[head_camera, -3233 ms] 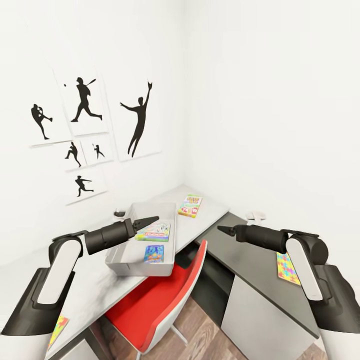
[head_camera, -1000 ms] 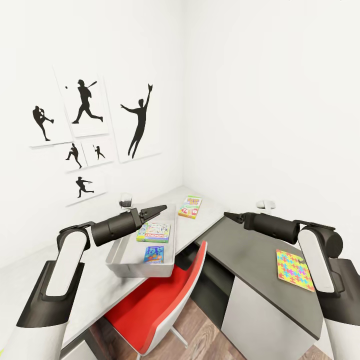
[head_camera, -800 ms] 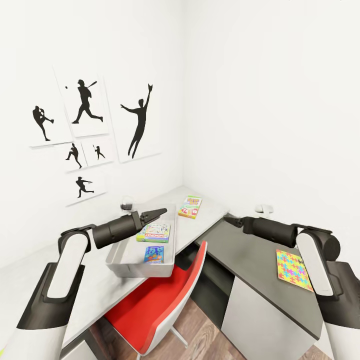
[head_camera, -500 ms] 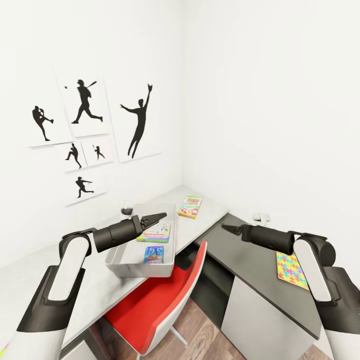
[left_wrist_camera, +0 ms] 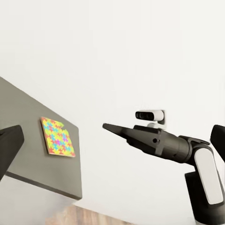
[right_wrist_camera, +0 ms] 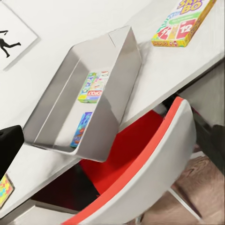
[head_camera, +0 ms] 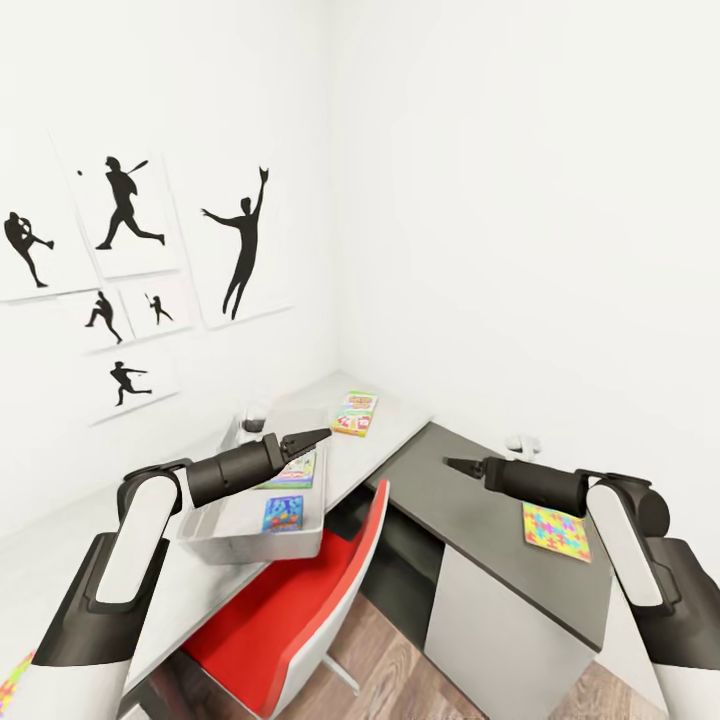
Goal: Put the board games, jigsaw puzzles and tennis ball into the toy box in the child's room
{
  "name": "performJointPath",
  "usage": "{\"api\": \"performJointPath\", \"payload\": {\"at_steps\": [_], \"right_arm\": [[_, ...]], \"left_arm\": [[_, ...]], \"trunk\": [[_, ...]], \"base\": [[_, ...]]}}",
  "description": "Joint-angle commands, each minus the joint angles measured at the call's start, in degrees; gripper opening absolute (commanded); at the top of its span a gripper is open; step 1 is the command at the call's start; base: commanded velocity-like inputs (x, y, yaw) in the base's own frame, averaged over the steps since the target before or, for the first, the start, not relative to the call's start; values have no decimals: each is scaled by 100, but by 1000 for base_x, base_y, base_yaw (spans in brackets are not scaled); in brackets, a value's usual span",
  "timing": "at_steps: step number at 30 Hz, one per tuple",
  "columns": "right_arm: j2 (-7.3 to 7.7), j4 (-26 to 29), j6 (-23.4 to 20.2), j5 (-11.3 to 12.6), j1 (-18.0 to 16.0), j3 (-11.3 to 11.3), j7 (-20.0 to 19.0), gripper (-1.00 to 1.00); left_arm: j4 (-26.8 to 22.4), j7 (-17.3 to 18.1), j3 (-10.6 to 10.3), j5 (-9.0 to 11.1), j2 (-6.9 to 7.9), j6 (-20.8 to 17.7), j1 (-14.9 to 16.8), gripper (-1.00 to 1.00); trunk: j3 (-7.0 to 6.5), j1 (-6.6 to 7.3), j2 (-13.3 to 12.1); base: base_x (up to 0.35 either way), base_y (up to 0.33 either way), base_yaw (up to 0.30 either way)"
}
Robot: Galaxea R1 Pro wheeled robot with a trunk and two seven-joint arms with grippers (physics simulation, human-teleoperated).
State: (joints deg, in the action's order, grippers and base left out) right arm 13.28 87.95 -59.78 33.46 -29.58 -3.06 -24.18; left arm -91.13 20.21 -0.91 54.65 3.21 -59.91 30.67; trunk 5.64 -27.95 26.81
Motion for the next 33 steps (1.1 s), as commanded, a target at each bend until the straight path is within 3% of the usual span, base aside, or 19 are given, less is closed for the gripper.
{"api": "performJointPath", "payload": {"at_steps": [1, 9, 25, 33], "right_arm": [[8, -26, -22, -48, -5, -7, -60, 100], [64, -142, -22, -45, 56, -18, -60, 100], [452, -207, -22, -26, 322, -100, -66, 100], [542, -206, -22, -36, 474, -187, -78, 100]], "left_arm": [[0, 42, 1, -46, 5, -9, 4, 100], [-1, 24, -9, -56, 3, -9, 2, 100], [-1, -133, -17, -98, -29, -9, 1, 100], [-5, -189, -33, -104, -38, -5, 0, 100]], "trunk": [[12, -3, 12], [12, -3, 12], [12, -3, 12], [12, -3, 12]], "base": [[0, 0, -260], [0, 0, -271], [0, 0, -284], [0, 0, -252]]}}
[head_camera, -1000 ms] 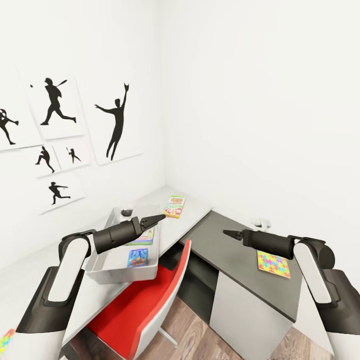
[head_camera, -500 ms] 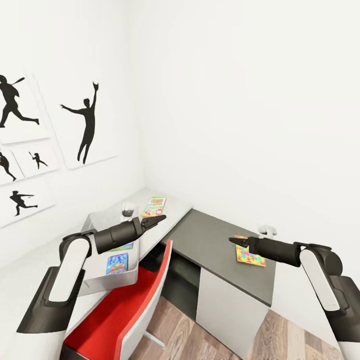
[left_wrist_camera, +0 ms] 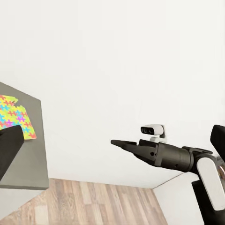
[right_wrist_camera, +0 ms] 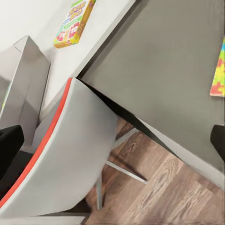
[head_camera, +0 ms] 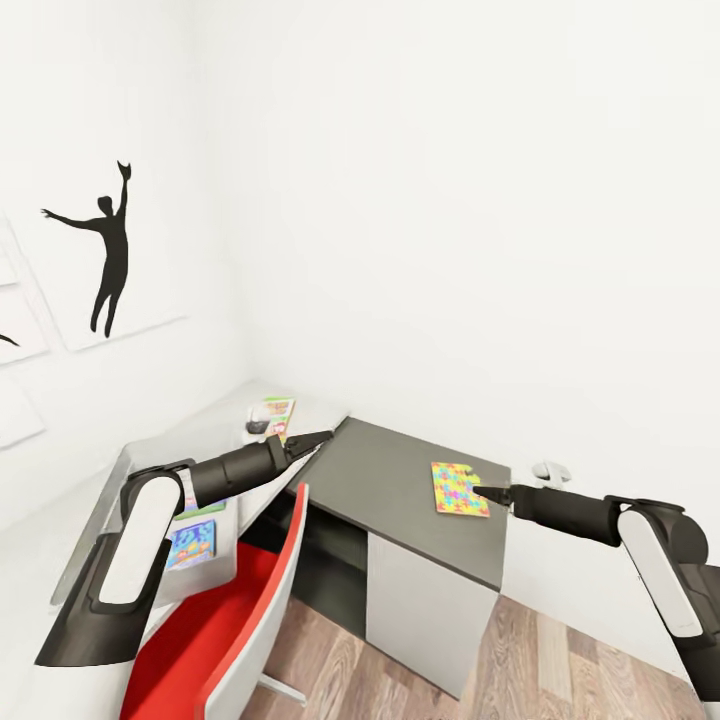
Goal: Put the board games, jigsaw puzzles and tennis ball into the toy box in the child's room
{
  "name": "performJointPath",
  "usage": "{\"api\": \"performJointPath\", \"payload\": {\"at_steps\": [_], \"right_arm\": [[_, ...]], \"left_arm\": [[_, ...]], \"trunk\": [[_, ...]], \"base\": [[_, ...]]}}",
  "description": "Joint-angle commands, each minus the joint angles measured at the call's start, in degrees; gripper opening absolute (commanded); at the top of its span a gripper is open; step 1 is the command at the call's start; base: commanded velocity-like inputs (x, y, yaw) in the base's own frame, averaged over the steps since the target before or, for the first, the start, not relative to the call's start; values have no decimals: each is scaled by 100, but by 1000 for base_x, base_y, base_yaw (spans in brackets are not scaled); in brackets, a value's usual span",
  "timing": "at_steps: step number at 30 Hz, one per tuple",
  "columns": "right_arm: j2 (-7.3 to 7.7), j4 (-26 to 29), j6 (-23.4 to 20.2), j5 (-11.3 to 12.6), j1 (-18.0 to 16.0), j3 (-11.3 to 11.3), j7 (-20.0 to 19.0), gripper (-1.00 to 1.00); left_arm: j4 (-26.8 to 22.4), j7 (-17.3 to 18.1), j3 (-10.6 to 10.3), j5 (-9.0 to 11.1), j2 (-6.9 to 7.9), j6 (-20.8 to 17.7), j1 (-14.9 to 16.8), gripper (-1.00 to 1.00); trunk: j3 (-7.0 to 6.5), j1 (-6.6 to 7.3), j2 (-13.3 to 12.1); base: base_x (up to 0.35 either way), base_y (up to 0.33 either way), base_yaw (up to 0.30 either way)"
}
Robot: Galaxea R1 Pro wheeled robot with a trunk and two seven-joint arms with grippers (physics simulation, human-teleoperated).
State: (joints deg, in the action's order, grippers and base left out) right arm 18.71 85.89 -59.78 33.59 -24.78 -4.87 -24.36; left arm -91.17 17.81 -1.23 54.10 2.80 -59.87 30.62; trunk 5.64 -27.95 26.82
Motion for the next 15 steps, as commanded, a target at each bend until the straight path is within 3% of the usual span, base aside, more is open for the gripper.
{"api": "performJointPath", "payload": {"at_steps": [1, 6, 11, 15], "right_arm": [[14, 2, -22, -52, 55, -22, -61, 100], [54, 4, -22, -58, 186, -111, -64, 100], [136, 5, -22, -57, 359, -397, -67, 100], [164, -1, -22, -58, 404, -484, -68, 100]], "left_arm": [[-3, 21, -3, -51, -1, -7, 5, 100], [-4, -76, -12, -54, -13, -4, 5, 100], [0, -372, -21, -42, -56, -1, 2, 100], [1, -493, -23, -29, -70, 0, 3, 100]], "trunk": [[12, -3, 11], [12, -3, 11], [12, -3, 11], [12, -3, 11]], "base": [[0, 0, -141], [0, 0, -106], [0, 0, -54], [0, 0, -28]]}}
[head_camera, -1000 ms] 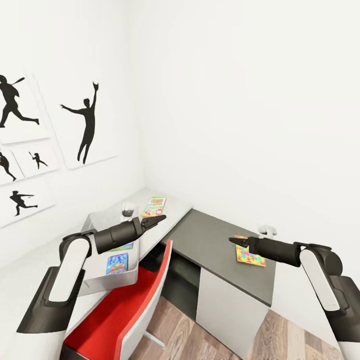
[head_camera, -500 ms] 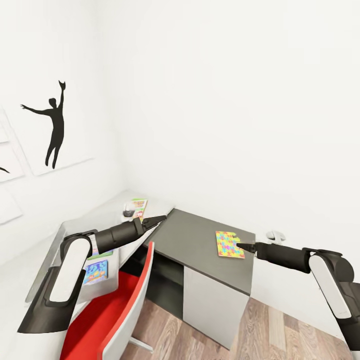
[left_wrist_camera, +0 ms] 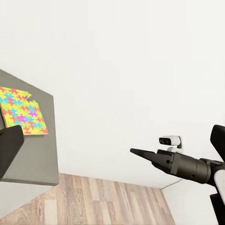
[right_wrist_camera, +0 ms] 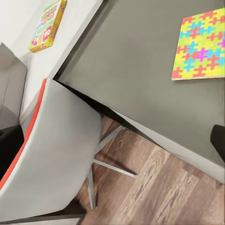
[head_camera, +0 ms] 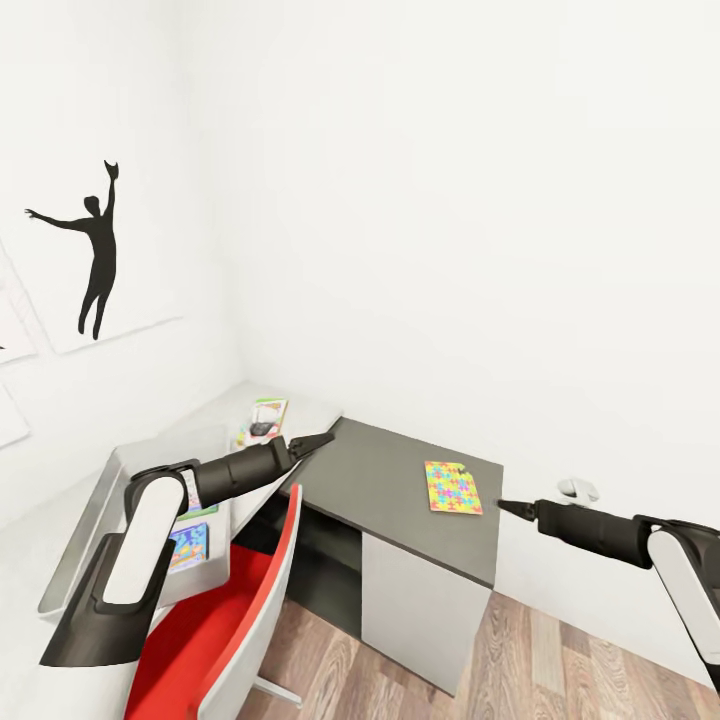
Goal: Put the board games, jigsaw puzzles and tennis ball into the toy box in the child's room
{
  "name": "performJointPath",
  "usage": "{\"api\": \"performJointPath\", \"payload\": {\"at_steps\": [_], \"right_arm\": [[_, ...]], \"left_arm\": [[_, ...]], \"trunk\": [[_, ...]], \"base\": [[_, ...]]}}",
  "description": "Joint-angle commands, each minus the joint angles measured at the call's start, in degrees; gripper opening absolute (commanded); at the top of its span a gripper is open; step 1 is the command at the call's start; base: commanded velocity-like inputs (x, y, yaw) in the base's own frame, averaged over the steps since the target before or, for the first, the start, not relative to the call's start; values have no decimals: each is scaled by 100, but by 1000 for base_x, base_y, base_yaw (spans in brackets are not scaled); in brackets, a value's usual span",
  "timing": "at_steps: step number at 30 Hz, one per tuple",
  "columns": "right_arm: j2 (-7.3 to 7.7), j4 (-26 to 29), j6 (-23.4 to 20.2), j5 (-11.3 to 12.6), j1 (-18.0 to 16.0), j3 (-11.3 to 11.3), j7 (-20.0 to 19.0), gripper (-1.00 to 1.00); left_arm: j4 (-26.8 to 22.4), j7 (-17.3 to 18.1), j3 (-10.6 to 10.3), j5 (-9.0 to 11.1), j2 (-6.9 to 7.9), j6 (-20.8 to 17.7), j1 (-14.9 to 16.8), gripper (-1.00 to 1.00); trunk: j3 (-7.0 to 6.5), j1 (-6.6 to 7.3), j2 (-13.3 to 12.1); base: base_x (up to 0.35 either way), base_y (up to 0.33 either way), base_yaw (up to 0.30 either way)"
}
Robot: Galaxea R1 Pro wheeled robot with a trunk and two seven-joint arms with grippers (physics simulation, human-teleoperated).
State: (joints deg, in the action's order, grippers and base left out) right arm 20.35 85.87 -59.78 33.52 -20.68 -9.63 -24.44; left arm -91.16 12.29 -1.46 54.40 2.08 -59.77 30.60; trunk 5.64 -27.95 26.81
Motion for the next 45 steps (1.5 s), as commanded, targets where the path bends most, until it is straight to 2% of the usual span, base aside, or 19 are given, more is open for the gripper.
{"api": "performJointPath", "payload": {"at_steps": [1, 11, 19, 26, 28, 31, 32, 33, 34, 36, 41, 42, 45], "right_arm": [[11, -1, -22, -58, 11, -38, -60, 100], [77, -10, -22, -85, 133, -158, -101, 100], [211, -10, -22, -106, 220, -193, -543, 100], [320, -4, -22, -118, 266, -210, -734, 100], [409, 5, -22, -120, 300, -218, -782, 100], [465, 6, -22, -119, 319, -221, -800, 100], [595, -2, -22, -121, 351, -223, -828, 100], [656, -7, -22, -122, 362, -223, -838, 100], [656, -7, -22, -122, 362, -223, -838, 100], [747, -16, -22, -120, 378, -223, -852, 100], [828, -35, -22, -119, 392, -223, -865, 100], [883, -103, -22, -118, 402, -224, -870, 100], [893, -181, -22, -116, 401, -227, -870, 100]], "left_arm": [[-2, 16, -3, -56, -3, -9, 6, 100], [-1, -133, -2, -44, -18, -8, 3, 100], [2, -167, -7, -59, -22, -2, 2, 100], [13, -187, -9, -73, -22, 0, 6, 100], [21, -195, -9, -78, -23, 0, 6, 100], [24, -198, -10, -82, -23, 2, 7, 100], [29, -202, -9, -84, -23, 2, 7, 100], [30, -203, -8, -85, -23, 1, 7, 100], [30, -203, -8, -85, -23, 1, 7, 100], [32, -205, -8, -89, -23, 3, 7, 100], [42, -215, -8, -94, -23, 6, 8, 100], [72, -229, 1, -112, -18, 10, 8, 100], [93, -284, 10, -118, -16, 13, 8, 100]], "trunk": [[12, -3, 11], [12, -3, 11], [12, -3, 11], [12, -3, 11], [12, -3, 11], [12, -3, 11], [12, -3, 11], [11, -3, 11], [11, -3, 11], [10, -3, 11], [6, -3, 11], [6, -3, 11], [6, -3, 11]], "base": [[0, 0, -19], [1, 0, -9], [39, 0, -2], [91, 0, -1], [129, 0, 0], [139, 0, -3], [153, 0, -28], [158, -5, -43], [158, -5, -43], [167, -19, -54], [185, -45, -43], [241, -119, -10], [182, -93, -6]]}}
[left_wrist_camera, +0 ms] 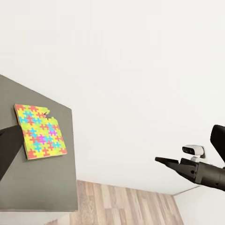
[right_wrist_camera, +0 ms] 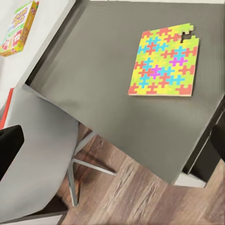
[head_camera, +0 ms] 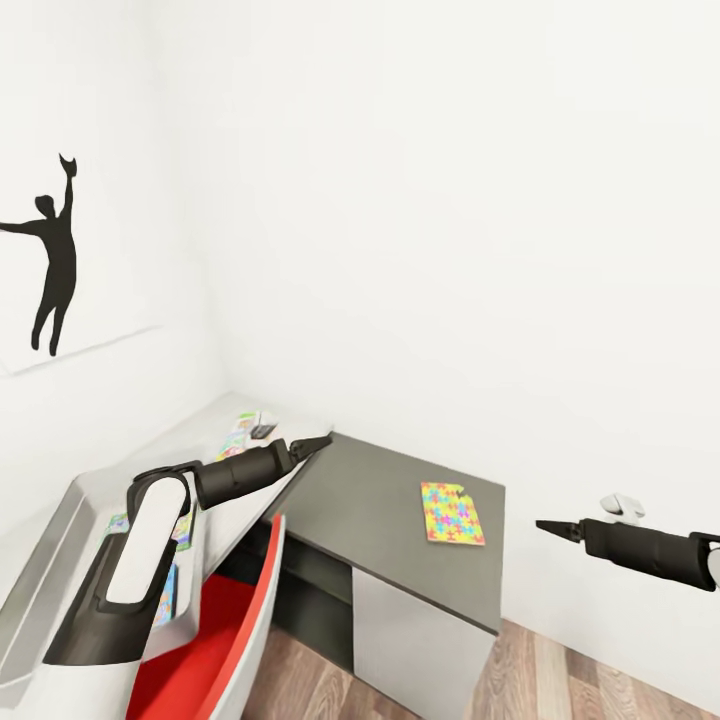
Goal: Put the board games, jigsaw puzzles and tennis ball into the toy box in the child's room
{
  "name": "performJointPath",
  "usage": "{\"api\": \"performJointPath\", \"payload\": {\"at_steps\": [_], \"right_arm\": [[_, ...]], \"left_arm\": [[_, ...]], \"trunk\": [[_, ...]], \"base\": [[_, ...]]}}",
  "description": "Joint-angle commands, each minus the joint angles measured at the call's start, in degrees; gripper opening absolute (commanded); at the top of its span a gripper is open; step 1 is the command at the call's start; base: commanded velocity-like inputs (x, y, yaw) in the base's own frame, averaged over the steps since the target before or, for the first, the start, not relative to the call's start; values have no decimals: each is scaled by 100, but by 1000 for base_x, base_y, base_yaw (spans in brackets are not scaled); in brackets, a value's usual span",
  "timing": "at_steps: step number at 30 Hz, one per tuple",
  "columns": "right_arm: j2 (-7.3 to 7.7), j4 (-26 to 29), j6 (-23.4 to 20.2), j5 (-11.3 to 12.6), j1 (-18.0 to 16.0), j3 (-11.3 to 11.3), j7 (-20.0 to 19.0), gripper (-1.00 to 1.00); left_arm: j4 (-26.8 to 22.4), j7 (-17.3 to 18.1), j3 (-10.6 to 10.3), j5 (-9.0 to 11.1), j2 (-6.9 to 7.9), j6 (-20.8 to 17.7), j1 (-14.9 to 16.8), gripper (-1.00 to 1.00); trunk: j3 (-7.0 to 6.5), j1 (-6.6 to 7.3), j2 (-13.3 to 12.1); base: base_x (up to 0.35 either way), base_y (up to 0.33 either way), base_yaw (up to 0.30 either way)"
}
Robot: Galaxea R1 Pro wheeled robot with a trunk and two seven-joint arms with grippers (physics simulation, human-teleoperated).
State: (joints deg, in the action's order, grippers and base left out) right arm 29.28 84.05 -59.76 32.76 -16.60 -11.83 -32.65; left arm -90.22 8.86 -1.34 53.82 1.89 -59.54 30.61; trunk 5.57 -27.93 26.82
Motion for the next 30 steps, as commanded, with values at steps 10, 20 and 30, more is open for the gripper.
{"api": "performJointPath", "payload": {"at_steps": [10, 20, 30], "right_arm": [[-41, -111, -24, -46, -9, -4, -49, 100], [-54, -130, -24, -51, -9, 3, -51, 100], [-61, -137, -24, -45, -18, 52, -46, 100]], "left_arm": [[18, -146, 0, -50, -3, -7, 6, 100], [21, -189, 0, -44, -4, -6, 6, 100], [26, -199, 10, -52, 0, -5, 6, 100]], "trunk": [[12, -5, 11], [1, -5, 11], [-25, -5, 11]], "base": [[55, -28, -71], [13, -7, -225], [3, -1, -269]]}}
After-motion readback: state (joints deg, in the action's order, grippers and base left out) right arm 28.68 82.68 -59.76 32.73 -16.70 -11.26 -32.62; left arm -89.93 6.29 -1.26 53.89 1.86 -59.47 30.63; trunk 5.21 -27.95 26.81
